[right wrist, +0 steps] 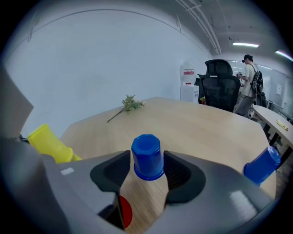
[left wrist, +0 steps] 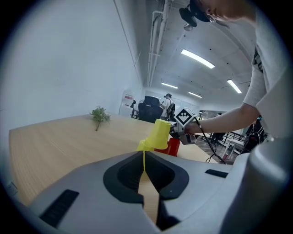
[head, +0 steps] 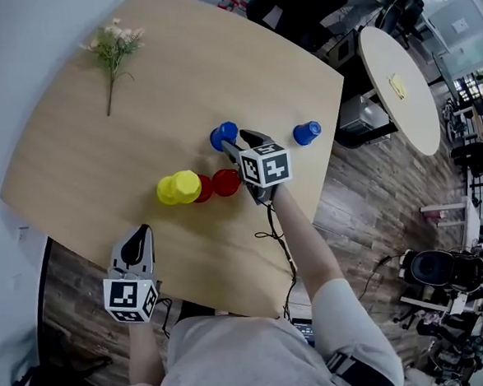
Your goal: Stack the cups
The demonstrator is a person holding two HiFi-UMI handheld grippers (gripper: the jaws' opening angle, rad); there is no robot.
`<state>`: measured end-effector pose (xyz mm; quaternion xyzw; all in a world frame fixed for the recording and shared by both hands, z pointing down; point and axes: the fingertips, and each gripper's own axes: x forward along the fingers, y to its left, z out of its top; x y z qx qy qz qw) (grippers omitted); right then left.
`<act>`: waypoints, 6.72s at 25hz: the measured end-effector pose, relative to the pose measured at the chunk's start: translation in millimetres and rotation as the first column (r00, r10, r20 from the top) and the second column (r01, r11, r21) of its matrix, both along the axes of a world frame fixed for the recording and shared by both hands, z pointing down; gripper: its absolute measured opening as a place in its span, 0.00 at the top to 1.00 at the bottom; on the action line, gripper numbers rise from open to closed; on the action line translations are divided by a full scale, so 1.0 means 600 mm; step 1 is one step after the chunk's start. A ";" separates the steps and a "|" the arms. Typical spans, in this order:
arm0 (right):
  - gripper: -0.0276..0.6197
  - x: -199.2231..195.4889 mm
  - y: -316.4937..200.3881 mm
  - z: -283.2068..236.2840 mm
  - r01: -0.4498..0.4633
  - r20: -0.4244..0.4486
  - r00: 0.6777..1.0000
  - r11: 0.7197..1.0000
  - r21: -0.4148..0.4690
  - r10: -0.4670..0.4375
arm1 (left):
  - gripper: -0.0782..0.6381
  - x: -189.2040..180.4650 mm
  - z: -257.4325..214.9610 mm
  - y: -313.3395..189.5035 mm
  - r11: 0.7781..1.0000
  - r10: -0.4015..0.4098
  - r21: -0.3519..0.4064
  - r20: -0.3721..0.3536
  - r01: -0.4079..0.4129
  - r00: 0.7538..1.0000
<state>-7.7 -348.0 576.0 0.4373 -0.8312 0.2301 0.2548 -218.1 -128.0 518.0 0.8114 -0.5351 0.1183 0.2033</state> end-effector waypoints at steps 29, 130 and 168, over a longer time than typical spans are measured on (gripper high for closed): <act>0.68 -0.033 0.194 -0.164 0.121 0.137 0.980 0.980 0.159 -0.143 | 0.87 0.067 -0.027 -0.030 0.993 0.110 0.045 -0.011 -0.110 0.994; 0.62 -0.010 0.220 -0.313 0.155 0.193 0.960 0.960 0.234 -0.202 | 0.87 0.152 -0.056 0.042 0.990 0.114 0.088 -0.021 -0.112 0.993; 0.58 -0.131 0.210 -0.289 0.210 0.069 0.972 0.960 0.187 -0.226 | 0.87 0.026 -0.050 0.056 0.994 0.064 0.090 -0.047 -0.060 0.997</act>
